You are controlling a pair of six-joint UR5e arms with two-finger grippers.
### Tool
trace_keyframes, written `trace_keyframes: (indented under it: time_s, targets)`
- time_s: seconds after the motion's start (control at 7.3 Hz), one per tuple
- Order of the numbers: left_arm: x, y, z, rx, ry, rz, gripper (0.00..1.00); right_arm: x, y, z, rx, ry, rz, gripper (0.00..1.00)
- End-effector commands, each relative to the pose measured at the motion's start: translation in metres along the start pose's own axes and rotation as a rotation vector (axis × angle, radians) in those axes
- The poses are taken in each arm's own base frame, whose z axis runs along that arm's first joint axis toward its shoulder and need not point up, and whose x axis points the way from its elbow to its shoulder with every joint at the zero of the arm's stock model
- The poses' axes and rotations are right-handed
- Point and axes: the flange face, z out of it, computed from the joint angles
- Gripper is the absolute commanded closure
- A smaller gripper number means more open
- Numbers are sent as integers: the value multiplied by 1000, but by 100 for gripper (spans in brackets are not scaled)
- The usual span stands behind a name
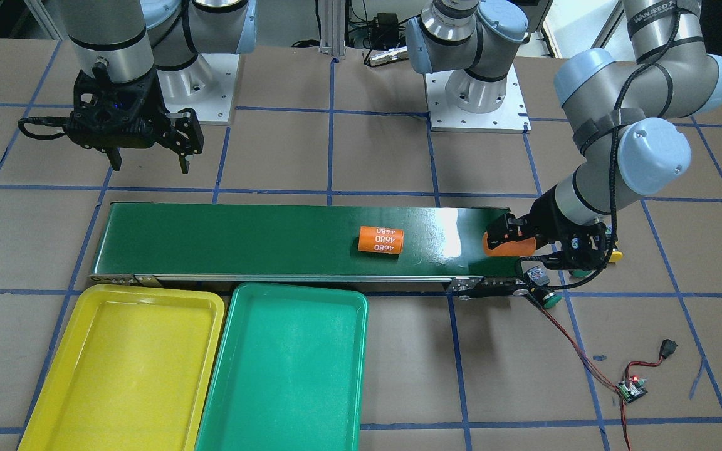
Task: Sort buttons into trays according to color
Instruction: 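Carry the second orange cell with the left gripper onto the belt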
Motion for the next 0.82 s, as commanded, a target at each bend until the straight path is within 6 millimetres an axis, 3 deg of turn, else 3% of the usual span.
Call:
trace_keyframes:
  time_s: [0.0, 0.14, 0.27, 0.55, 0.69]
  targets:
    - [3, 13, 32, -53, 18, -19, 93, 0, 0, 0, 0, 1, -1, 0]
    - [4, 16, 29, -44, 15, -38, 29, 0, 0, 0, 0, 1, -1, 0]
    - [8, 23, 10, -16, 6, -45, 0, 1, 0, 1, -2, 1, 0, 0]
    - [1, 14, -22, 36, -77, -42, 0, 4, -1, 3, -6, 6, 0, 0]
    - [6, 16, -29, 43, -80, -58, 0, 4, -1, 3, -6, 4, -9, 0]
